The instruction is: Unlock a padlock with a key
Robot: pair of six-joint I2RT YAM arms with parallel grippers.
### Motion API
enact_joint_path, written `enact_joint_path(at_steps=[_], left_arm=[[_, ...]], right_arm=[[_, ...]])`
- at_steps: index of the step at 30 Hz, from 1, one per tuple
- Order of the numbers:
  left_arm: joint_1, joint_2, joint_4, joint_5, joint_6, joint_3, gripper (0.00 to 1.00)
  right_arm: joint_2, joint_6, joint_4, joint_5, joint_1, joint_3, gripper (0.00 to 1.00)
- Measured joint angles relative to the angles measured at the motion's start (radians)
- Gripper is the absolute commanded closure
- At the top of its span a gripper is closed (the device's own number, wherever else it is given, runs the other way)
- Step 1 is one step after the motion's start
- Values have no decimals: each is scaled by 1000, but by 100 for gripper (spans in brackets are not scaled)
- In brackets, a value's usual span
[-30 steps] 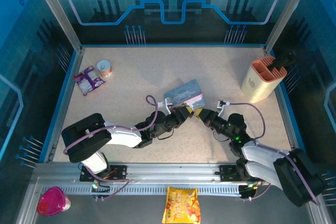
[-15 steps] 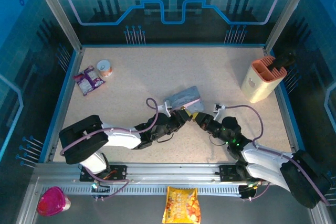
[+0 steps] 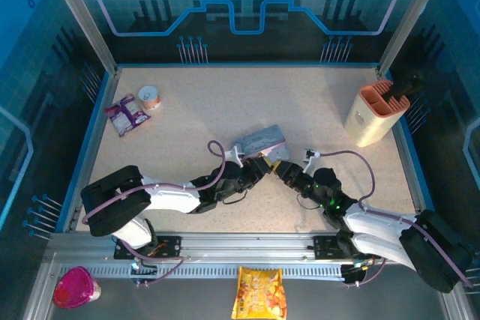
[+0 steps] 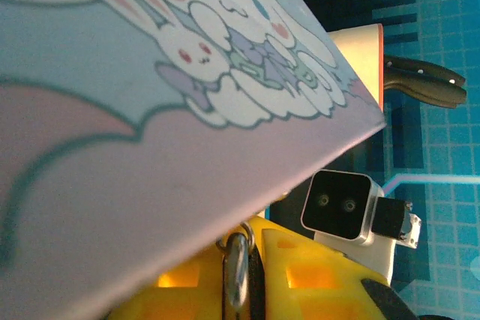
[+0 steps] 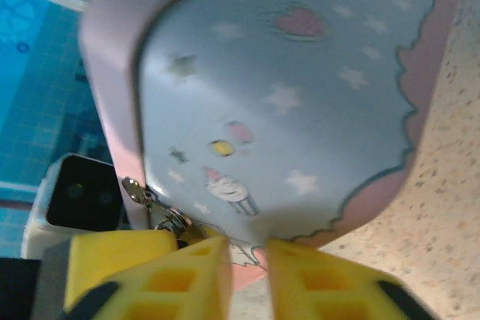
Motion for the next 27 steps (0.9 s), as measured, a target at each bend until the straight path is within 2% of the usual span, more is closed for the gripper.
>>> enact_joint_path(at_steps=[2, 4, 8, 14, 21, 27], left_arm=[[0, -9, -26, 4, 3, 0, 100], [0, -33, -72, 20, 21, 0, 100], [22, -101, -220, 87, 82, 16, 100], [88, -183, -438, 156, 175, 45, 100], [114, -209, -601, 176, 224, 47, 100], [120, -236, -632, 179, 231, 47, 100]], right_arm=[[-18, -14, -62, -1, -6, 1, 54], [-65, -57, -160, -8, -8, 14, 51], [-198, -205, -410, -29, -6, 80, 51], [-323, -497, -584, -25, 18, 130, 51], [-351, -766, -558, -3, 123, 63, 53], [-311, -971, -412, 104, 314, 14, 52]])
